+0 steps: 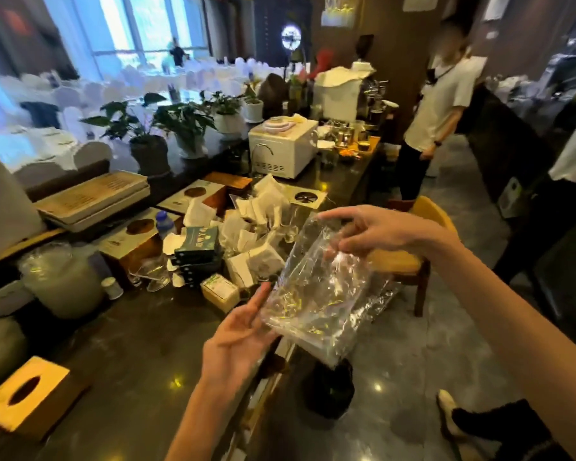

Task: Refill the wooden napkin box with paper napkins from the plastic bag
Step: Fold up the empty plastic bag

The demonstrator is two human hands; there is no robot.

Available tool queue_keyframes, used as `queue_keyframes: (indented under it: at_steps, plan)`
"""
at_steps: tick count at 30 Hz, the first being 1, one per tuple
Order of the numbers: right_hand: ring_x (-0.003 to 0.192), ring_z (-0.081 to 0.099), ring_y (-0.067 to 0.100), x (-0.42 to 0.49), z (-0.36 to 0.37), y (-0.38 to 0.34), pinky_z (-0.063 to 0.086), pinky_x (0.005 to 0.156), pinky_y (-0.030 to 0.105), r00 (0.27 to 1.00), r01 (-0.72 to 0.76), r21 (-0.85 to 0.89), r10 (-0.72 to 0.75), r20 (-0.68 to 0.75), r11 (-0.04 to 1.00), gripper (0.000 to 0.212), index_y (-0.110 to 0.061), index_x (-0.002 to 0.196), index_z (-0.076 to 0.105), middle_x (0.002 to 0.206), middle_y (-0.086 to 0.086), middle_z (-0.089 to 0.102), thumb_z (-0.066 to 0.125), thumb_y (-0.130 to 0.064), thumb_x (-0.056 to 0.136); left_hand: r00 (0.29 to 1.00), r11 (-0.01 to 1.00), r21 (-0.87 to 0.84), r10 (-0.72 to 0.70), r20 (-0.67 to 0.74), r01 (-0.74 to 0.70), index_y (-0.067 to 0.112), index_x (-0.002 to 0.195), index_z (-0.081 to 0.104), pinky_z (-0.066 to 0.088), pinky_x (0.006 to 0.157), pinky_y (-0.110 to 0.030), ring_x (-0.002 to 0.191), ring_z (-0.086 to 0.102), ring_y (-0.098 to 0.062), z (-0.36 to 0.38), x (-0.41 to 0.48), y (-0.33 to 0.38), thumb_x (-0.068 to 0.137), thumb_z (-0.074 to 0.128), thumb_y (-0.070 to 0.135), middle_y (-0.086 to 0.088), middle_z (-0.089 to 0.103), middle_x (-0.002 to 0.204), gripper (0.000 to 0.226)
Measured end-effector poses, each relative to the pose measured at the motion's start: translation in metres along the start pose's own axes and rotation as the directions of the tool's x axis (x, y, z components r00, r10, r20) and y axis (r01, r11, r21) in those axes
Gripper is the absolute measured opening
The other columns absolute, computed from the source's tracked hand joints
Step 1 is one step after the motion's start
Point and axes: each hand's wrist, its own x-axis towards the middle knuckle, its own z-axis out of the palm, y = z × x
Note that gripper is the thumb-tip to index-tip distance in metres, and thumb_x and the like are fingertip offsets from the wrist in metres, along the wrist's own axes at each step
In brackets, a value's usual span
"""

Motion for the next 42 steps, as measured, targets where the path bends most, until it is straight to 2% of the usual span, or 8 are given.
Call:
queue_keyframes:
  at_steps: [5,10,13,17,24,27,37,42]
  plan:
    - [0.068,0.063,0.004,0.062,-0.027,-0.018,0.051,0.060,0.016,0.964,0.106,-0.133,-0.069,0.257,0.985,0.055,-0.039,0.138,0.050,0.082,-0.010,0.072,0.062,-0.011,0.093,0.990,0.900,0.423,-0.053,-0.132,0.104,0.020,0.138,0.046,0.037,0.110,-0.056,0.130,0.050,-0.031,0.012,0.029,0.010,0.076,0.067,0.048,-0.007,0.055,0.140,0.071]
    - [0.096,0.064,-0.005,0.109,-0.008,-0.012,0.052,0.090,0.027,0.971,0.188,-0.254,-0.141,0.193,0.949,0.066,-0.052,0.144,0.029,0.113,-0.025,0.068,0.056,-0.063,0.085,0.985,0.677,0.728,0.023,-0.169,0.109,0.018,0.117,0.064,0.050,0.098,-0.052,0.111,0.064,-0.034,0.026,0.056,0.015,0.083,0.069,0.035,-0.013,0.069,0.117,0.038]
    - [0.143,0.033,0.015,0.100,0.018,0.035,0.025,0.115,0.035,0.928,0.194,0.246,-0.097,-0.359,0.950,0.096,-0.048,0.150,0.008,0.160,-0.008,0.027,0.041,-0.088,0.069,0.961,0.738,0.672,0.141,-0.239,0.059,0.016,0.111,0.066,0.054,0.091,-0.050,0.104,0.066,-0.038,0.012,0.064,0.017,0.087,0.065,0.028,-0.020,0.069,0.112,0.027]
    - [0.150,0.007,0.016,0.078,0.098,0.086,0.012,0.121,0.052,0.980,0.088,0.738,0.073,-0.183,0.669,0.107,-0.058,0.145,-0.005,0.164,-0.014,-0.003,0.042,-0.096,0.057,0.961,0.735,0.671,0.106,-0.256,0.098,0.017,0.115,0.063,0.055,0.091,-0.049,0.103,0.068,-0.034,-0.005,0.076,0.022,0.089,0.065,0.028,-0.019,0.069,0.113,0.029]
    - [0.140,0.040,0.015,0.096,0.092,0.069,0.041,0.106,0.038,0.952,0.074,0.718,0.164,-0.257,0.692,0.101,-0.045,0.152,-0.002,0.160,-0.009,0.028,0.059,-0.068,0.075,0.981,0.715,0.672,-0.152,-0.119,0.193,0.023,0.112,0.067,0.059,0.083,-0.035,0.106,0.069,-0.026,-0.008,0.110,0.029,0.083,0.069,0.028,-0.010,0.072,0.113,0.029]
    - [0.101,0.068,0.010,0.081,0.097,0.091,0.055,0.076,0.024,0.938,-0.002,0.714,0.249,-0.242,0.700,0.078,-0.029,0.149,0.032,0.117,-0.004,0.070,0.072,-0.033,0.081,0.961,0.750,0.606,-0.259,-0.100,0.265,0.018,0.118,0.065,0.056,0.091,-0.042,0.111,0.066,-0.032,-0.026,0.120,0.042,0.085,0.068,0.028,-0.014,0.070,0.118,0.035]
    - [0.071,0.067,0.011,0.056,0.137,0.127,0.055,0.058,0.021,0.828,0.021,0.863,0.475,-0.297,0.504,0.036,-0.017,0.117,0.070,0.092,0.005,0.070,0.067,0.001,0.085,0.901,0.741,0.561,-0.433,-0.021,0.369,0.029,0.131,0.056,0.058,0.084,-0.038,0.108,0.067,-0.033,-0.074,0.146,0.031,0.081,0.075,0.015,-0.016,0.069,0.119,0.056]
    - [0.071,0.069,0.011,0.052,0.142,0.132,0.055,0.058,0.020,0.787,0.087,0.891,0.518,-0.335,0.445,0.018,-0.016,0.094,0.077,0.090,0.007,0.071,0.064,-0.007,0.086,0.924,0.775,0.576,-0.372,0.086,0.258,0.006,0.103,0.074,0.056,0.089,-0.036,0.121,0.060,-0.027,-0.078,0.155,0.014,0.088,0.062,0.008,-0.010,0.064,0.130,0.019]
